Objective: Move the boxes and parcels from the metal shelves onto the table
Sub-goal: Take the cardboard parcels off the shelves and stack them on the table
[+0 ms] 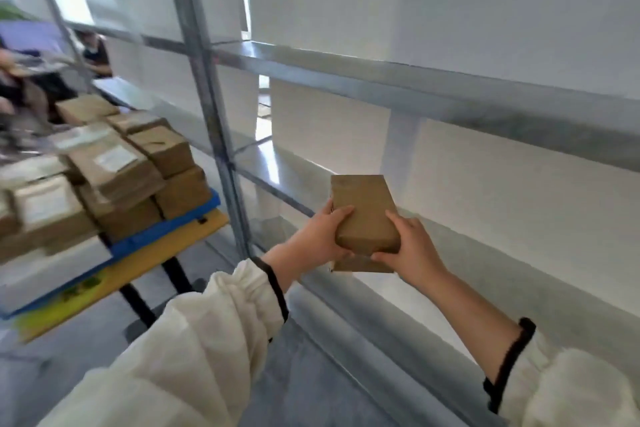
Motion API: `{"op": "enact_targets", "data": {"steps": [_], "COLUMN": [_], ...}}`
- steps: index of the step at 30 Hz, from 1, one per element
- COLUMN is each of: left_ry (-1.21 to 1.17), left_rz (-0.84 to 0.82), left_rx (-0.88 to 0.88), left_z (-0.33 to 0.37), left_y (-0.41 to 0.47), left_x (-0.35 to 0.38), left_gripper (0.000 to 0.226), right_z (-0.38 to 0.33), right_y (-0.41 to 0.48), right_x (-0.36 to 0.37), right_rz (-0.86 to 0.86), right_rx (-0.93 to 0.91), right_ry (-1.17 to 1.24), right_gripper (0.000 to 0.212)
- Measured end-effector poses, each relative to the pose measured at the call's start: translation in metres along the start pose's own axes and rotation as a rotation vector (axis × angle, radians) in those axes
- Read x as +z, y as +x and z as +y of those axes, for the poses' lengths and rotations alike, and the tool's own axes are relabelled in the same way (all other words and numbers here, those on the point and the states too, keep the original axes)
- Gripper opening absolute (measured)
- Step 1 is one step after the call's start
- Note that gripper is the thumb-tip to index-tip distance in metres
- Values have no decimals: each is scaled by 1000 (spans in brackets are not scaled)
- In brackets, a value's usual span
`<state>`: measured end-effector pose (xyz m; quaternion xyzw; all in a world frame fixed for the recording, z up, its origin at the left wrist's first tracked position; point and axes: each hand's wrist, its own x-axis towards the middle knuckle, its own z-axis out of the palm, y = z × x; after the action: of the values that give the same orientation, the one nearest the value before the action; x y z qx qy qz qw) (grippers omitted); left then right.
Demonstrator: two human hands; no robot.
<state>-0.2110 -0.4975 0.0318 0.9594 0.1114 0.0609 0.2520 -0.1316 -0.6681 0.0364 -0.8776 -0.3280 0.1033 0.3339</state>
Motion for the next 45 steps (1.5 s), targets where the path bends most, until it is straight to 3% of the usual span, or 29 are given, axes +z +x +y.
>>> {"op": "enact_targets", "data": {"steps": [7, 19, 29, 34, 45], "left_ry": [23, 2, 36, 90, 52], "left_rz": [171, 445, 559, 603, 560], "left_rx": [-369, -795, -912, -872, -768], "left_z": [-144, -323, -451, -530, -714], "left_y": [-99, -203, -230, -243, -253], "left_x": [-96, -209, -306, -365, -469], "left_gripper": [92, 91, 92, 90, 85], "right_z": [-148, -352, -490, -568, -700], "right_y": [58, 147, 220, 254, 317], "right_x": [127, 297, 401, 454, 578], "right_rz": [-246, -566, -611, -592, -558], "right_rx": [-303, -723, -914, -946, -819], "right_ry": [-31, -14, 17, 35, 48], "right_gripper": [87, 84, 84, 83, 81]}}
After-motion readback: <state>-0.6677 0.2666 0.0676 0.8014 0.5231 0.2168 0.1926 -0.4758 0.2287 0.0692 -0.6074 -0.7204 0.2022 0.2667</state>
